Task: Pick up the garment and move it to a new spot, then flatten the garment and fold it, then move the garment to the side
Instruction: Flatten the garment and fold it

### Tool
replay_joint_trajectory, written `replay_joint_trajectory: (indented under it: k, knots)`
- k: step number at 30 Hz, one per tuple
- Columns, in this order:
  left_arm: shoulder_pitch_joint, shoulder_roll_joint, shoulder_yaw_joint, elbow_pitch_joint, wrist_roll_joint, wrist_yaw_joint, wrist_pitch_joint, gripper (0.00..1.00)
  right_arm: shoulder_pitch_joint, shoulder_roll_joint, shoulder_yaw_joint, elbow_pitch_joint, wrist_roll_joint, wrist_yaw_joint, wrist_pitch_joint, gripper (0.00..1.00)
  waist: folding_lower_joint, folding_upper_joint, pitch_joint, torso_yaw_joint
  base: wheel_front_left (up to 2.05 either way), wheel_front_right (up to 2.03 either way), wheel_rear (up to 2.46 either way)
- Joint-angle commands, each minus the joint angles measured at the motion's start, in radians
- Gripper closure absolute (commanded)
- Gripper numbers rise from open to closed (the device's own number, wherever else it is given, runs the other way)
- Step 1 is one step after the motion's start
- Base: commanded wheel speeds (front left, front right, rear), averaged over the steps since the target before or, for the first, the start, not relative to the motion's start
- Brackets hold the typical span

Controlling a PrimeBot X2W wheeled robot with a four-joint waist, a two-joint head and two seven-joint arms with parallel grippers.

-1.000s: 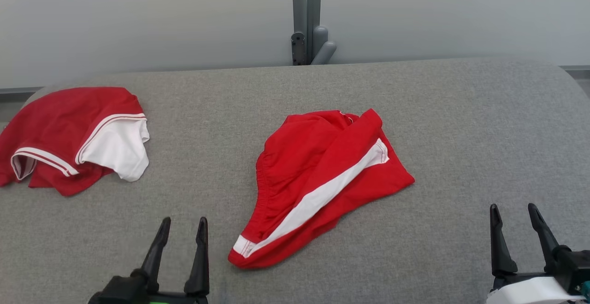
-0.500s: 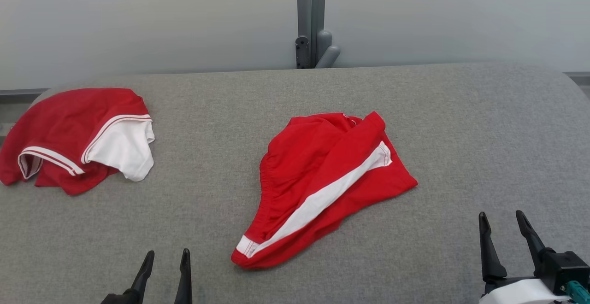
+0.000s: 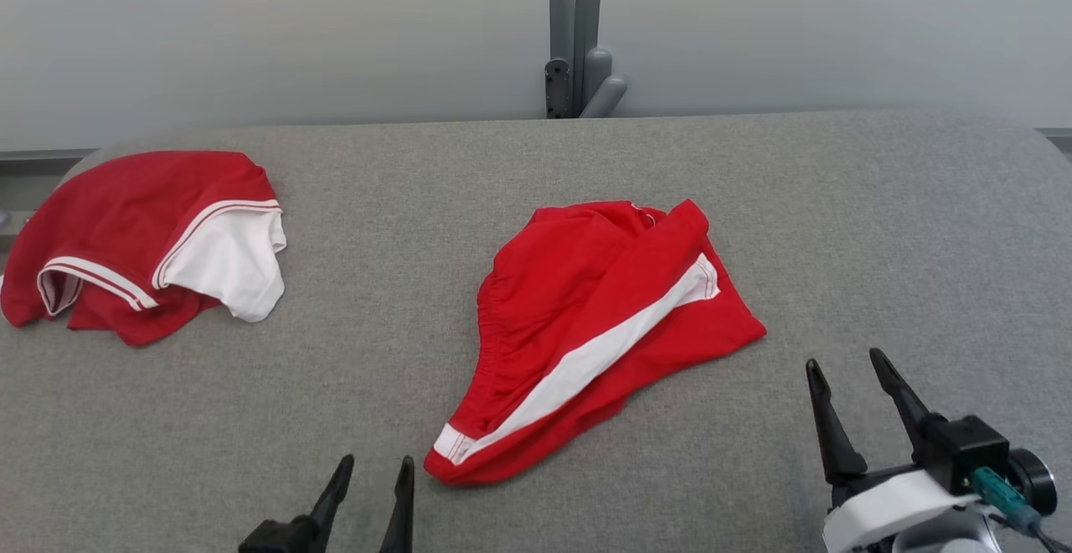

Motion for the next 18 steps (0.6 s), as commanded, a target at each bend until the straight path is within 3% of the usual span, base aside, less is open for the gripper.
replay_joint_trajectory:
  k: [1, 8, 13, 18]
  knots:
    - [-0.039, 0.016, -0.026, 0.011, -0.016, -0.003, 0.000, 0.00, -0.036, -0.033, 0.020, 0.020, 0.008, -0.001, -0.003, 0.00, 0.0000, 0.0000, 0.011, 0.001, 0.00, 0.00, 0.00]
    - [-0.176, 0.029, -0.151, 0.016, -0.096, -0.003, 0.179, 0.00, -0.285, -0.166, 0.187, 0.203, 0.045, 0.000, 0.087, 0.00, 0.0000, 0.0000, 0.108, 0.029, 0.00, 0.00, 0.00]
    - [-0.241, 0.065, -0.234, -0.015, -0.161, -0.003, 0.332, 0.00, -0.450, -0.256, 0.337, 0.304, 0.114, -0.001, 0.175, 0.00, 0.0000, 0.0000, 0.166, 0.055, 0.00, 0.00, 0.00]
    - [-0.258, 0.108, -0.262, -0.075, -0.220, -0.003, 0.454, 0.00, -0.566, -0.337, 0.497, 0.375, 0.189, -0.001, 0.195, 0.00, 0.0000, 0.0000, 0.196, 0.074, 0.00, 0.00, 0.00]
